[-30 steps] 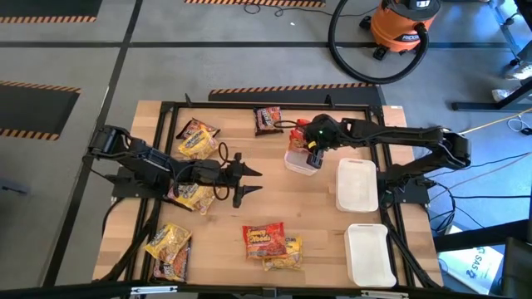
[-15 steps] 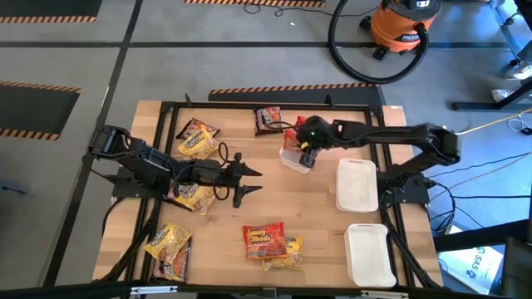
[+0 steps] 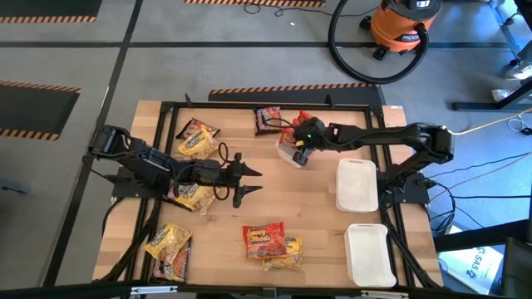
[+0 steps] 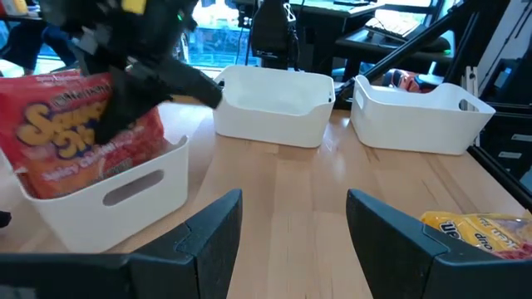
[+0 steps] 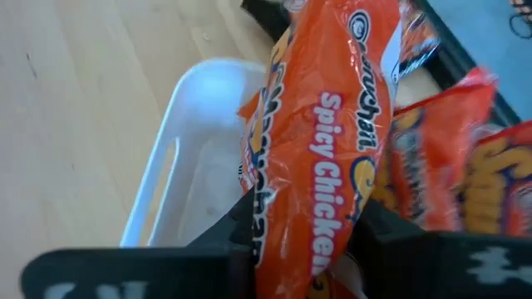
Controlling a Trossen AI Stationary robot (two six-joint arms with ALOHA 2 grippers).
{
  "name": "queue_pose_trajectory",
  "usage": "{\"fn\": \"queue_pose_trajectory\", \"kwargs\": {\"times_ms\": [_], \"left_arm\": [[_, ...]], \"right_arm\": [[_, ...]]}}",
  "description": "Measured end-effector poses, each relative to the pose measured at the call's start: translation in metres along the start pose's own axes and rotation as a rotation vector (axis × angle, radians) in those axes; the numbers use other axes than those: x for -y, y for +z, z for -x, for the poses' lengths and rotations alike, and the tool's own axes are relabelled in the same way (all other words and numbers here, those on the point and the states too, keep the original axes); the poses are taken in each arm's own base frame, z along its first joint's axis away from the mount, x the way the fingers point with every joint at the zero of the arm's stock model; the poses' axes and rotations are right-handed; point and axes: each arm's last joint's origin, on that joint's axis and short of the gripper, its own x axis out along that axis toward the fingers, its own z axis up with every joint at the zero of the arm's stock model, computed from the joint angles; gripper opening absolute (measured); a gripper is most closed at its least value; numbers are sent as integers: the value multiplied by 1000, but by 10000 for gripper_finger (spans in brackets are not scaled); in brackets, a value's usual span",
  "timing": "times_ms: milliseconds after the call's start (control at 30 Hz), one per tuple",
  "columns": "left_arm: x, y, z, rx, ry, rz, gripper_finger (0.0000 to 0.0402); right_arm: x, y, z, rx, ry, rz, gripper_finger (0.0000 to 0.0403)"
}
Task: Sort Maruchan noodles
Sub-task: Put the orange noodle pack into the top white bin
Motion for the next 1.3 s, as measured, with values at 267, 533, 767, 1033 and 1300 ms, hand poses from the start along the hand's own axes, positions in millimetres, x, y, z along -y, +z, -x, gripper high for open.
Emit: {"fn": "queue_pose_trajectory", "kwargs": {"times_ms": [267, 533, 767, 1033, 1300], "left_arm": [[0, 0, 0, 0, 0, 0, 209], [0, 0, 0, 0, 0, 0, 209], [0, 0, 0, 0, 0, 0, 209], [0, 0, 0, -2, 0, 0, 209], [0, 0, 0, -3, 0, -1, 209]], "right_arm": [[-2, -25, -10, -8, 13, -31, 83], [-2, -30, -11, -22, 14, -45, 96], [0, -18, -3, -55, -4, -37, 203], [4, -4, 44, 13, 77, -71, 304], [-27, 3, 109, 243, 243, -12, 310]]}}
